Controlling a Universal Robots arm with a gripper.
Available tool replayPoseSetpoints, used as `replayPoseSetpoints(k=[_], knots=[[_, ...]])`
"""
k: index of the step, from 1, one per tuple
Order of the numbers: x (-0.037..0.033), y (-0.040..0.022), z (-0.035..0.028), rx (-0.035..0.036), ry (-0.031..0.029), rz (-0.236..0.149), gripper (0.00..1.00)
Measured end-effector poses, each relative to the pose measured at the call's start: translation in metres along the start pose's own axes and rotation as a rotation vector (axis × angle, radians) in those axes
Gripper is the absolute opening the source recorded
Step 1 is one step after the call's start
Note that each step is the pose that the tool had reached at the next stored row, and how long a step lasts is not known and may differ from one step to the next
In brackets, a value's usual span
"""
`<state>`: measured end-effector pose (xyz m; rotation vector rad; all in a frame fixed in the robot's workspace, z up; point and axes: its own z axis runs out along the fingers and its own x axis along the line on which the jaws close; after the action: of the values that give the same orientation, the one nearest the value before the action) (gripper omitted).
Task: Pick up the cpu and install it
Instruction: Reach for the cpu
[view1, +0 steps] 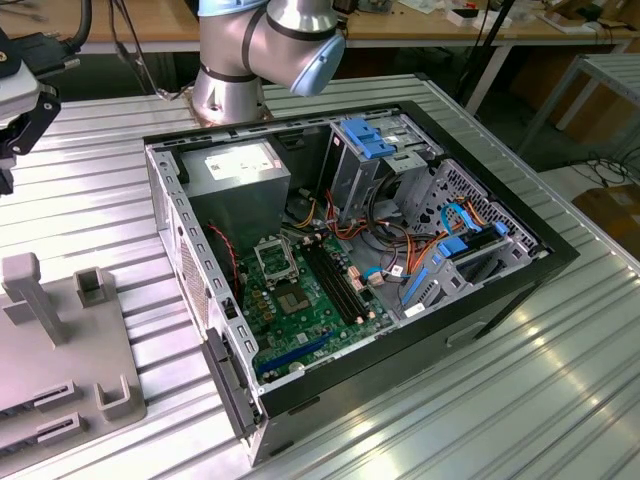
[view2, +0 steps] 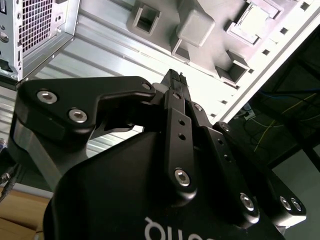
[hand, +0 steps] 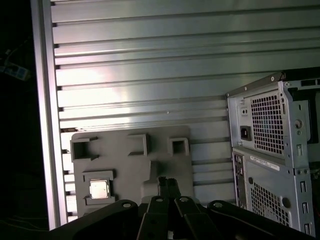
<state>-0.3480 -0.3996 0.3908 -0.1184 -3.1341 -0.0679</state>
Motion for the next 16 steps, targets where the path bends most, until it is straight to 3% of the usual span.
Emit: replayPoseSetpoints(k=[16], knots=[[0.0095, -0.0007, 0.0, 0.0, 0.0, 0.0, 0.11]])
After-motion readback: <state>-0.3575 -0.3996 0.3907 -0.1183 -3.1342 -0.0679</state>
